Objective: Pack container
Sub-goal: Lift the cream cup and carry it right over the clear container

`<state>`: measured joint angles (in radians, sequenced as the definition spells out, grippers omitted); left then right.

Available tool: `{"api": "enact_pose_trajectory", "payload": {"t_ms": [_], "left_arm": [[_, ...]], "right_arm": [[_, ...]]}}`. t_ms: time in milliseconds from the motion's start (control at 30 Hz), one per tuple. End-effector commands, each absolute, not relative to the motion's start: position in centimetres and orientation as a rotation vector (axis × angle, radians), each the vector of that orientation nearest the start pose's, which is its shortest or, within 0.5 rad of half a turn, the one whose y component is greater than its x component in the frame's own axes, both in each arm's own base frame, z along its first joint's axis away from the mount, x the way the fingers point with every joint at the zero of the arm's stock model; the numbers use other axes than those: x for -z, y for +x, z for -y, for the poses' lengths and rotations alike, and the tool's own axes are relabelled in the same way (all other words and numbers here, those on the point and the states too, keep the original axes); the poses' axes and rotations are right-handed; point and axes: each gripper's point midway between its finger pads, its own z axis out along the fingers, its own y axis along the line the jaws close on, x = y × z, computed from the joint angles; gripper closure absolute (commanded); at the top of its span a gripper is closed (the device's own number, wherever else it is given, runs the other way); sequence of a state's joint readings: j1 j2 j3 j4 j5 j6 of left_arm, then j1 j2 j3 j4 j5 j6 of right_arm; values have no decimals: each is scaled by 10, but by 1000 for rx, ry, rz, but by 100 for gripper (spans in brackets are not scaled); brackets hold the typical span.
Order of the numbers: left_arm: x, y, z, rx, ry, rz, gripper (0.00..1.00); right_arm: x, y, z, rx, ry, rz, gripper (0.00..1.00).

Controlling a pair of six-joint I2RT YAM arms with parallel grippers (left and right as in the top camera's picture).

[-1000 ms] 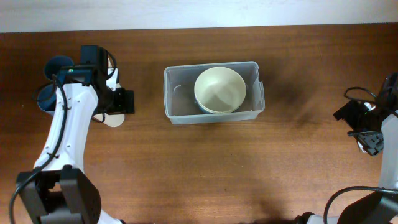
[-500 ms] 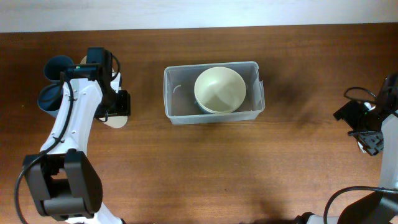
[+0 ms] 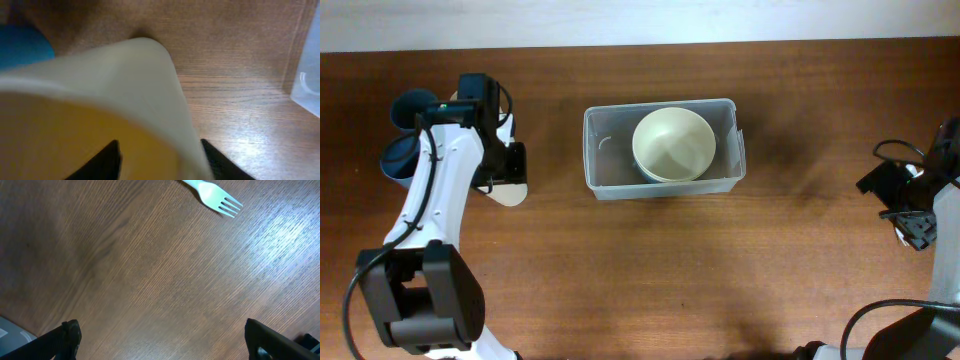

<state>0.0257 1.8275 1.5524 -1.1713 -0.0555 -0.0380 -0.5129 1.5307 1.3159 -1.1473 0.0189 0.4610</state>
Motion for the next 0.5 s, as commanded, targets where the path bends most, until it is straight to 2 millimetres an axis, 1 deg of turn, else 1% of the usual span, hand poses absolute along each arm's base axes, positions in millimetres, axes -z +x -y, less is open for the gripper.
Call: {"api": "enact_pose_trajectory", "payload": {"t_ms": [0, 67, 100, 133, 167, 200, 267, 333, 467], "left_arm": [[-128, 377, -18, -60, -104, -2989, 55], [-128, 377, -18, -60, -104, -2989, 57], [-128, 377, -18, -60, -104, -2990, 60], [-128, 376, -18, -60, -104, -2992, 64], [-128, 376, -18, -61, -104, -2994, 71], [-128, 375, -18, -61, -104, -2996, 75], [-128, 375, -18, -61, -104, -2998, 80], [-128, 374, -18, -61, -104, -2999, 82], [-130, 374, -18, -61, -104, -2998, 95]], "right_arm": [[-143, 268, 159, 55, 1390, -2585, 1], [-143, 268, 159, 55, 1390, -2585, 1], [-143, 268, 159, 55, 1391, -2585, 1], [-143, 268, 159, 55, 1390, -2585, 1], [-143, 268, 159, 55, 1391, -2585, 1], [-143, 268, 159, 55, 1390, -2585, 1], [-143, 268, 159, 55, 1390, -2585, 1], [-143, 268, 159, 55, 1390, -2585, 1], [-143, 268, 159, 55, 1391, -2585, 1]]}}
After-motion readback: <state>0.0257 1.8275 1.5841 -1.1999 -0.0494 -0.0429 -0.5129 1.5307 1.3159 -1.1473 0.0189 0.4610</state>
